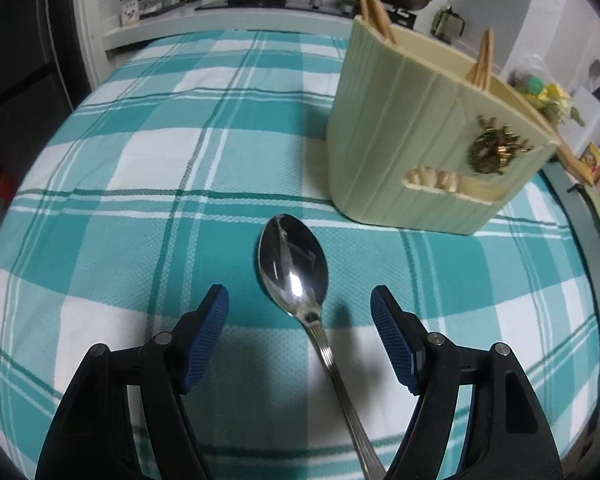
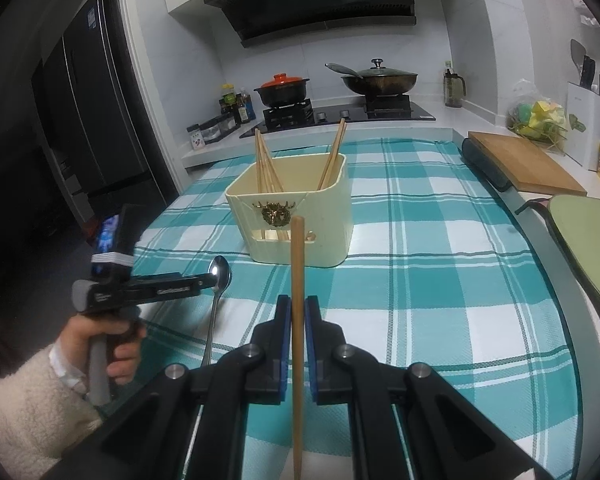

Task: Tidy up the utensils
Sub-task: 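Grasp the steel spoon handle with the left tool while the right tool lifts the chopstick, then carry the spoon and chopstick up over the cream holder with both tools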

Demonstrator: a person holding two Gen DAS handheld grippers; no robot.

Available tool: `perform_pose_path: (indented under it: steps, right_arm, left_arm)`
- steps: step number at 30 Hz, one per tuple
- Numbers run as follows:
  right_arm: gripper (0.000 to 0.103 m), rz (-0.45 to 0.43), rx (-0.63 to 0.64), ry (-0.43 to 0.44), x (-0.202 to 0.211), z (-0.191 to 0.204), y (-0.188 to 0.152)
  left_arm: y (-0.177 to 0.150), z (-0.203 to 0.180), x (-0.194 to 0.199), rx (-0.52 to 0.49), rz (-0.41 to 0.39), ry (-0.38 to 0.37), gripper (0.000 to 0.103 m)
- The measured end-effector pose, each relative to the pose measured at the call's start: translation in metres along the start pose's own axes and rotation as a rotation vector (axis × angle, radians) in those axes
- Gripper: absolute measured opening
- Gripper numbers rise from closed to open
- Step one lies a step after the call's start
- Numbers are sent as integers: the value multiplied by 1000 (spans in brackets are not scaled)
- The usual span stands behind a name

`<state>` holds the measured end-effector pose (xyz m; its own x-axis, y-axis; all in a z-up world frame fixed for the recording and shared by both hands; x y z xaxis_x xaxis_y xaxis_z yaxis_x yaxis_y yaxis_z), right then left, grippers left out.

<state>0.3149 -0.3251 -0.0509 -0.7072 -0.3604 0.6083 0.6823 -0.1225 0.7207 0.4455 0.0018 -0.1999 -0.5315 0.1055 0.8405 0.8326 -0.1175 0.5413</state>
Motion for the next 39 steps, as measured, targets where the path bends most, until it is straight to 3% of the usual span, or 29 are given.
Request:
perform_pose_path:
  steps: [3,4,5,6,10,18,22,31,35,39]
  right_arm:
    - [7,1,-4,0,0,-3,1]
    - [7,2,-7,0,0,-4,1]
    - [7,2,-9,-1,-1,-6,1]
    - [7,2,-12,-3,-1,-8,1]
    - [7,6,-24,-4,-3,-12,3]
    - [7,-21,-7,16,6,-4,11]
    - [7,-53,5,28,15,5,17]
    - [7,-91,64,39,19,27,38]
    - [7,-121,107,48,23,38,61]
    - [7,-188,127,60,27,46,109]
  left_arm:
    - [5,-2,-24,-10,47,66,73]
    - [7,-4,-24,-27,28,83,52]
    - [8,-7,-23,-49,10,75,44]
    - [8,-8,-22,-56,9,57,43]
    - [7,-5,-5,-35,-49,-32,43]
    - [7,-4,107,-42,-307,-119,42]
    - [2,-3,150,-36,-397,-151,42]
    - [11,6,193,-20,-466,-198,42]
    - [35,12,214,-26,-494,-224,42]
    - [75,17,242,-38,-563,-230,42]
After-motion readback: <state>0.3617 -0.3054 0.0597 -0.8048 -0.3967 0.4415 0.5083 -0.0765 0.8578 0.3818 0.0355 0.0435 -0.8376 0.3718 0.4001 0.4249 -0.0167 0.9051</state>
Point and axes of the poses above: each gripper's, at about its wrist camera, not at the fingertips, and x roughly against the way its jaws point, z to its left, y to its top, the point moved 3 cm from there along -x, roughly the way its jaws point, and after that the axes turned 10 degrees about -x, right-handed, at the moved point
